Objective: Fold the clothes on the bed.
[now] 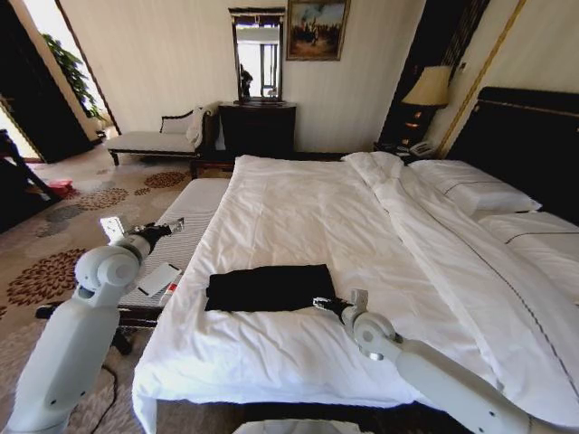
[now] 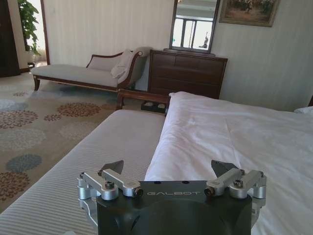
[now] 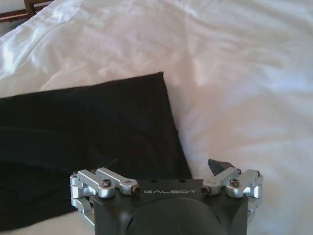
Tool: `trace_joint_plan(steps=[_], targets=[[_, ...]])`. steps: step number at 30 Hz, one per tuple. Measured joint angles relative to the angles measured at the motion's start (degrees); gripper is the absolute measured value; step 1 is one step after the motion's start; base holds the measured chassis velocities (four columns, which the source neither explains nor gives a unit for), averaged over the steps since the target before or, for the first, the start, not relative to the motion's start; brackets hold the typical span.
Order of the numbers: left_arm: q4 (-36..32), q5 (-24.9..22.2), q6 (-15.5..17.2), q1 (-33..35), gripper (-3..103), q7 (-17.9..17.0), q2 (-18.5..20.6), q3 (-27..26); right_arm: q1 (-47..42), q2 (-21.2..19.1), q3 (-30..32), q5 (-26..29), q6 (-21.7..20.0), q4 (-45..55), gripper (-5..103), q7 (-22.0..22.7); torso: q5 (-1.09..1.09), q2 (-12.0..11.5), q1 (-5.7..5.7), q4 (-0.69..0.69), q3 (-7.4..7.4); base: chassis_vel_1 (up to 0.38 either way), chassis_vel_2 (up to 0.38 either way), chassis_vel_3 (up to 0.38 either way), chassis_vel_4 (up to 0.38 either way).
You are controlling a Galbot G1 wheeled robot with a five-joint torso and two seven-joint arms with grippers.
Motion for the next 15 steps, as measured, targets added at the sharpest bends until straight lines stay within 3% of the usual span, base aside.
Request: trace_joint_plan(steps=[6, 15], targets=[[-0.52, 0.22, 0.0, 0.74, 100, 0.05, 0.11, -0.72, 1.6, -0.35, 2.38, 0.5, 0.06, -1.51, 100, -0.15, -0.01, 0.0, 0.0, 0.01, 0.0, 0.0, 0.0, 0.0, 0.0], [-0.44, -0.24, 0.0, 0.83, 100, 0.16, 1.81, -1.83, 4.63, 3.02, 2.39, 2.15, 1.58, -3.73, 100, -2.96, 0.0, 0.0, 0.01, 0.03, 0.0, 0.0, 0.0, 0.0, 0.0]])
